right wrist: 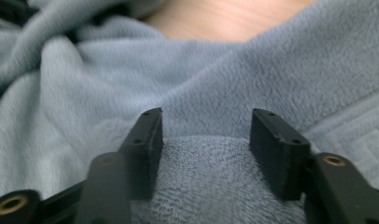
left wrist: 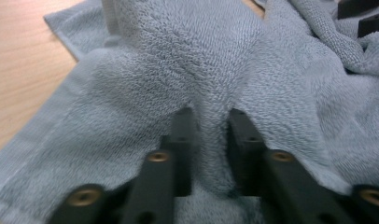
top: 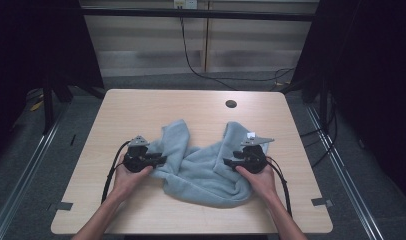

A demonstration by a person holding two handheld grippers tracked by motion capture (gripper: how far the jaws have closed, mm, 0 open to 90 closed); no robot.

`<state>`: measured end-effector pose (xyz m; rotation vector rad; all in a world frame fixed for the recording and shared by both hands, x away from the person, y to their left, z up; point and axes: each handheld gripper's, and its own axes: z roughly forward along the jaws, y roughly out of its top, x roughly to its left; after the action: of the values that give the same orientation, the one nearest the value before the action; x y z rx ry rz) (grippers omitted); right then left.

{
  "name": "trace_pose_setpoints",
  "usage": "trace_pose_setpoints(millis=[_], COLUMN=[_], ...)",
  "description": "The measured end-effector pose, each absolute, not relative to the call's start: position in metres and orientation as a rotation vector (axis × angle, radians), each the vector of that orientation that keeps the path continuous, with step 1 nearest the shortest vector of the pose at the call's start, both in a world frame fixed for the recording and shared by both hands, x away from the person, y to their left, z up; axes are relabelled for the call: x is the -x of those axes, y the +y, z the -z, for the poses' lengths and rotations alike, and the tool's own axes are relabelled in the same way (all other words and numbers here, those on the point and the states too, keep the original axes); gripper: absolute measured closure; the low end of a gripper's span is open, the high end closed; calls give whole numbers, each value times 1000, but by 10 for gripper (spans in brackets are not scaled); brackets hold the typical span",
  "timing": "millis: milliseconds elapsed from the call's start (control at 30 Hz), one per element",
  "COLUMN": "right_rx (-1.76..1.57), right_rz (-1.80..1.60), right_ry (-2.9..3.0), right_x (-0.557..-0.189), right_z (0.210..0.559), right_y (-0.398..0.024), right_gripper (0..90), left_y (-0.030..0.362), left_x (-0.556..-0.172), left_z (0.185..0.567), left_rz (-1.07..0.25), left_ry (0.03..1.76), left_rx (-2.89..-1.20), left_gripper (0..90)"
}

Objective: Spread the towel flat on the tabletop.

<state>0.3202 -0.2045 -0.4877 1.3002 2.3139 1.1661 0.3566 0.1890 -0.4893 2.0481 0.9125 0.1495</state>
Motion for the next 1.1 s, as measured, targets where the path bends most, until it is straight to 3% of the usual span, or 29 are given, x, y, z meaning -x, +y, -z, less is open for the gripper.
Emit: trace_pose_setpoints(millis=[67,200,300,567,633,767,900,933,1100], right_rx=[-1291,-1281,-1311,-1398,-1410,-1398,-1372,-1365,-1346], right_rz=[-1124,-1100,-1076,-1012,-1010,-1132,-1211,-1225,-1217], right_ry=[2314,2277,2237,2130,2123,2080,2074,2095,2197], right_x=[-307,-291,-279,-262,-262,-271,-288,-303,-334], right_z=[486,480,476,467,466,456,448,446,457], right_y=[-212,-228,-244,-277,-280,-284,-274,-262,-230], right_gripper=[729,829,842,844,836,680,589,534,421], left_y=[200,215,236,248,247,236,218,211,173], left_x=[-347,-333,-311,-294,-295,-312,-332,-339,-364], left_z=[486,485,482,471,469,454,450,450,464], left_rz=[-154,-171,-172,-143,-152,-167,-159,-173,-191], left_ry=[916,921,902,869,872,858,869,876,860], left_rx=[-2051,-2067,-2040,-1991,-1980,-1918,-1903,-1908,-1990], left_gripper=[835,836,826,769,735,583,527,462,387])
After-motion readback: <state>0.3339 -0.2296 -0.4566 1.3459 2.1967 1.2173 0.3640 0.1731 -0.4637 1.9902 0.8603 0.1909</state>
